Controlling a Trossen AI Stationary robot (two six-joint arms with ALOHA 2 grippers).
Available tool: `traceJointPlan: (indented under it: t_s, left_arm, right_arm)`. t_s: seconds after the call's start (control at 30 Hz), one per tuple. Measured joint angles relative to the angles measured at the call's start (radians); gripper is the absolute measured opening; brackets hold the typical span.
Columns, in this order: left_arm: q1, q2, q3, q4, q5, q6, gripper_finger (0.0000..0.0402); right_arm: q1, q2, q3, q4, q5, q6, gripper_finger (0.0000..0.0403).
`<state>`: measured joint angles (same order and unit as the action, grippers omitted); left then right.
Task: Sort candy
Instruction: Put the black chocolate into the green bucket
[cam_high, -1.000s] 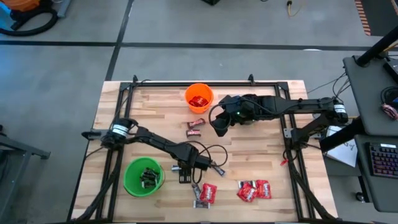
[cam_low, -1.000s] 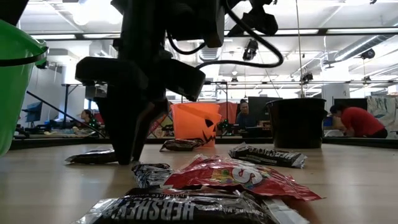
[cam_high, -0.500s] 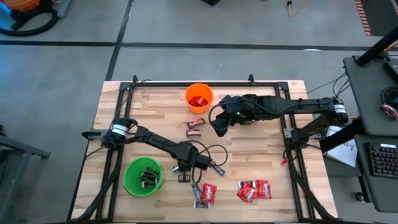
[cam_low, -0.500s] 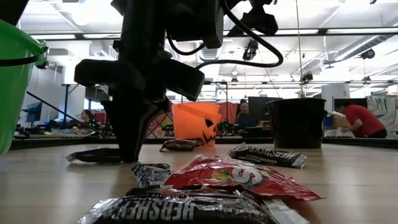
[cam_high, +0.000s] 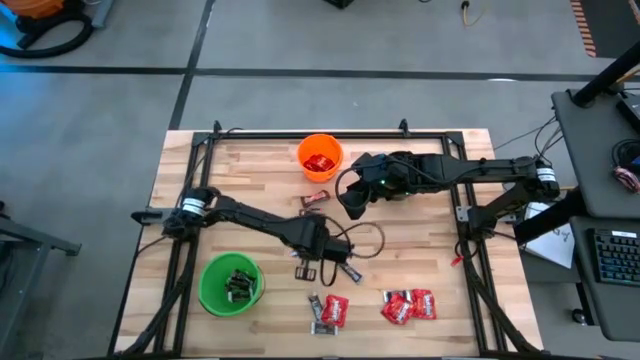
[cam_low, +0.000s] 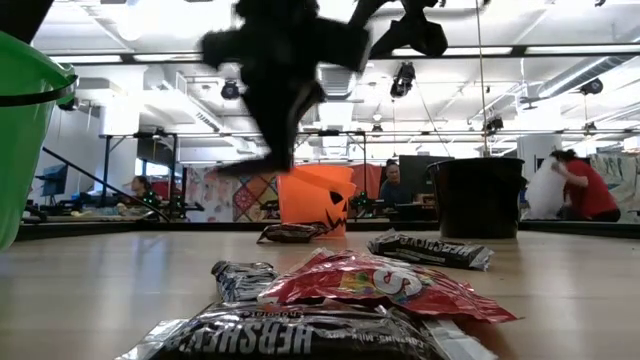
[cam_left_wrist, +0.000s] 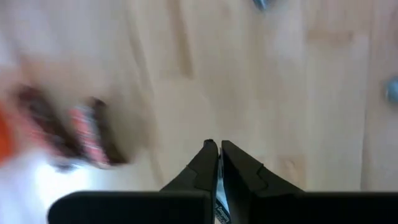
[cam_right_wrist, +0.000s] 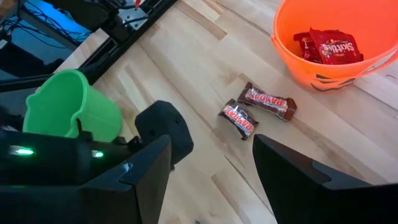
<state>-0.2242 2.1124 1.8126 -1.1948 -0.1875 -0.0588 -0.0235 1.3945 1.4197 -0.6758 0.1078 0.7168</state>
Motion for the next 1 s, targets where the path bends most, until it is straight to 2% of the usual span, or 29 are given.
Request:
traceJointPlan:
  t_s: [0.23,0.37,0.57,0.63,0.77,1.0]
  left_arm:
    - [0.054,-0.007,0.222,-0.080,-0.034,0.098,0.0000]
    - [0.065,-0.050,0.254,-0.103,0.022,0.149,0.0000]
    - [0.092,-0.194,0.141,-0.074,0.123,0.200,0.0000]
    - [0.096,-0.261,0.097,-0.062,0.186,0.186,0.0000]
    - [0.087,-0.405,0.021,-0.051,0.284,0.068,0.0000]
    - [-0.031,-0.667,-0.172,-0.053,0.312,-0.206,0.0000]
  right_arm:
    - [0.001,-0.024,-0.001,-0.005,-0.024,0.047,0.0219]
    - [0.011,-0.067,0.015,-0.059,-0.027,0.051,0.0219]
    - [0.032,-0.123,0.015,-0.061,0.004,0.072,0.0219]
    - [0.044,-0.137,0.016,-0.053,0.017,0.071,0.0219]
    - [0.047,-0.134,0.018,-0.049,0.021,0.070,0.0219]
    - [0.047,-0.109,0.016,-0.050,0.019,0.060,0.0219]
